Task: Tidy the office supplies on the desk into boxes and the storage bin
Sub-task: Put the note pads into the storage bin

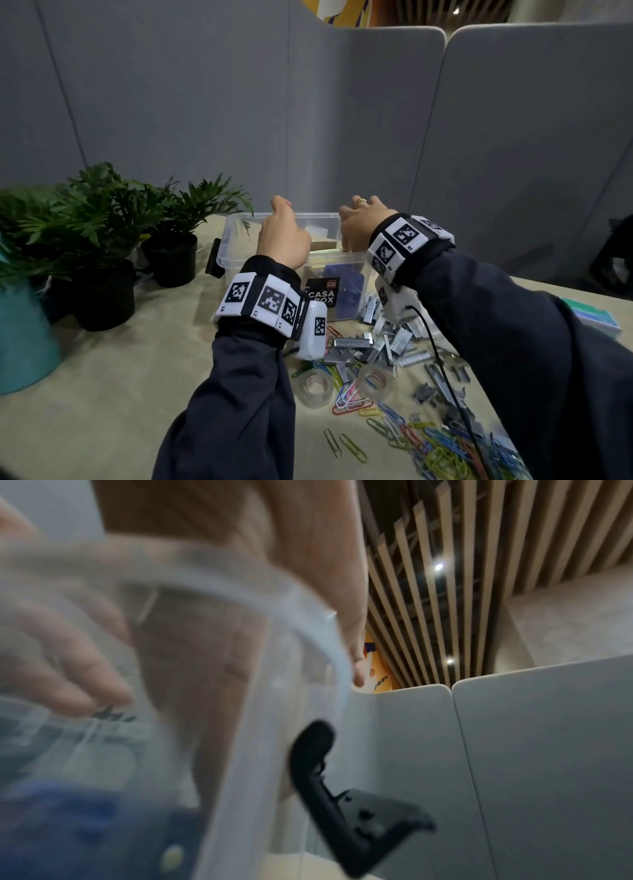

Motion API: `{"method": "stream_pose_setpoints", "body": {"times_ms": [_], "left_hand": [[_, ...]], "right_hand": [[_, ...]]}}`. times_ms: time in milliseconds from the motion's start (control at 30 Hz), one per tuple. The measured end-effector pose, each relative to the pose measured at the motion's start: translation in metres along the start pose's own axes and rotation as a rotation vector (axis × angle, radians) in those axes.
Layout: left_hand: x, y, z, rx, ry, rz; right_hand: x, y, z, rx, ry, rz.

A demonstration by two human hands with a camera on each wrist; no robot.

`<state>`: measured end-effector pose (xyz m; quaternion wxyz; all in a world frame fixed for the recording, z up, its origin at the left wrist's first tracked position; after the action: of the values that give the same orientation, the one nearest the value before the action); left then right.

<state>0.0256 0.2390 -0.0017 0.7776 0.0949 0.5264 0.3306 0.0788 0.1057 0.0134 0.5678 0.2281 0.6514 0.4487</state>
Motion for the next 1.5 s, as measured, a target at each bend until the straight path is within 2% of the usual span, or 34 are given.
{"method": "stream_pose_setpoints", "body": {"times_ms": [100,200,300,433,633,733,800,967,1167,1333,1400,1500], "left_hand": [[0.000,0.000,0.000,0.010,0.002,-0.002],[0.001,0.000,0.001,0.021,0.008,-0.008],[0.001,0.000,0.001,0.035,0.012,-0.010],[0.002,-0.002,0.001,0.055,0.011,0.046],[0.000,-0.010,0.000,0.097,-0.057,0.218],[-0.002,-0.014,-0.005,0.136,-0.066,0.389],[-0.003,-0.014,-0.006,0.122,-0.064,0.419],[0.003,-0.010,0.001,0.110,-0.020,0.250],[0.004,-0.008,0.001,0.096,-0.008,0.168],[0.003,-0.005,0.002,0.076,-0.011,0.109],[0.003,-0.005,0.002,0.077,-0.025,0.125],[0.003,-0.006,0.002,0.086,-0.035,0.141]], "right_hand": [[0.006,0.000,0.005,-0.042,0.053,-0.050],[0.008,-0.002,0.008,0.043,0.085,-0.012],[0.000,0.002,0.010,0.117,0.030,0.096],[-0.006,0.015,0.006,0.051,0.034,0.170],[-0.021,0.045,-0.011,-0.111,-0.070,0.351],[-0.017,0.048,-0.021,-0.126,-0.153,0.378],[-0.007,0.043,-0.023,-0.126,-0.180,0.354],[0.019,0.021,-0.012,-0.137,-0.201,0.150],[0.012,0.024,-0.003,-0.086,-0.225,0.026],[0.000,0.021,-0.004,-0.146,-0.276,0.094],[-0.010,0.015,0.000,-0.136,-0.204,0.182],[-0.014,0.008,0.000,-0.044,-0.064,0.247]]}}
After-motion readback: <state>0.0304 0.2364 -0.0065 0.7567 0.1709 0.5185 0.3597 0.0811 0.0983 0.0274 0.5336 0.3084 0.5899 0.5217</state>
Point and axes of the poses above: each hand's wrist, its own z-axis towards the middle knuckle, its own y-axis out of the back of the hand, x = y × z, the point moved 3 cm from there along z, towards the middle knuckle, and after that the axes turned 6 degrees about -x, right-handed, at the moved point
